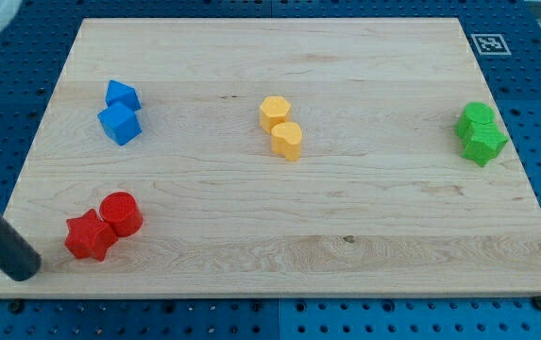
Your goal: Move the red blocks diagonal left bottom to the yellow blocks
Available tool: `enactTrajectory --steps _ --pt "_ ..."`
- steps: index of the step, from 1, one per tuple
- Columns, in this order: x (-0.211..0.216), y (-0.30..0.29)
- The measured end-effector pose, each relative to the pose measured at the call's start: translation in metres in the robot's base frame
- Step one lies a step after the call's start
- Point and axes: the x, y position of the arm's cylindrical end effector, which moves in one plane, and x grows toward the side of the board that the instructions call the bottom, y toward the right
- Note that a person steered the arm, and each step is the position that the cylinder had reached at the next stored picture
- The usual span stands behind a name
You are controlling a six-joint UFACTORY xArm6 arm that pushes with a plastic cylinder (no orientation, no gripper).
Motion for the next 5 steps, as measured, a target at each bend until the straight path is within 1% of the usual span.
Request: enactTrajectory --steps 1,2,4,5 --pt "-0.020 -0.001" --pt "-0.031 0.013" --pt "-0.029 0.013" --pt "-0.020 0.019"
